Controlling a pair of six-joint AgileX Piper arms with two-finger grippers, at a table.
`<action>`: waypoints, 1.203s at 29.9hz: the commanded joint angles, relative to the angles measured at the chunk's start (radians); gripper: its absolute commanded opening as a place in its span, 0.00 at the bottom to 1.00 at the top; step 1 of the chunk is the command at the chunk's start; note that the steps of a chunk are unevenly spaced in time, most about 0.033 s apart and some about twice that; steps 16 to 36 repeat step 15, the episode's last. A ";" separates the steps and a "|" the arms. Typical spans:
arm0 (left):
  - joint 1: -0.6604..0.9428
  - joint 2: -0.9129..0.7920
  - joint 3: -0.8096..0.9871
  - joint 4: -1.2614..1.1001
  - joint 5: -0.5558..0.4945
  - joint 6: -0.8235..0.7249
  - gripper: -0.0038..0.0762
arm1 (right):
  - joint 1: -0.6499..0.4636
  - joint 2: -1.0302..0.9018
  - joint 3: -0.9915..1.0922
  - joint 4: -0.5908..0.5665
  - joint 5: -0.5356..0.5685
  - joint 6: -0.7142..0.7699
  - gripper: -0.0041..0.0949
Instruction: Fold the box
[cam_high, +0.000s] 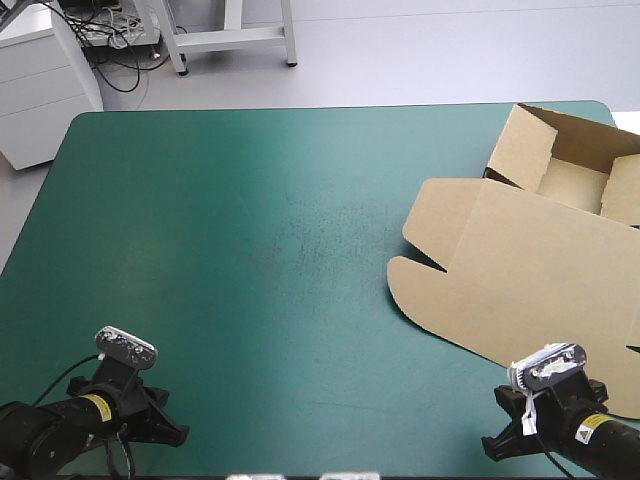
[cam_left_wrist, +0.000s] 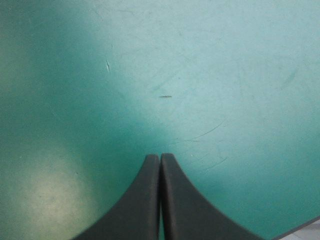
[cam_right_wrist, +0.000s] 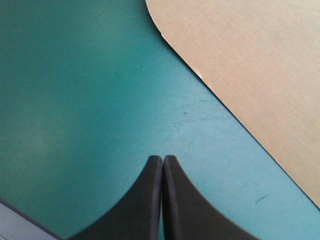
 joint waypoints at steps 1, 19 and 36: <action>0.000 -0.008 -0.024 -0.012 -0.018 0.000 0.01 | 0.002 0.002 -0.024 0.010 -0.048 -0.009 0.02; 0.000 -0.008 -0.020 -0.012 0.030 0.000 0.01 | 0.002 0.002 -0.024 0.010 -0.048 -0.009 0.02; 0.000 -0.008 -0.020 -0.012 0.030 0.000 0.01 | 0.002 0.002 -0.024 0.010 -0.048 -0.009 0.02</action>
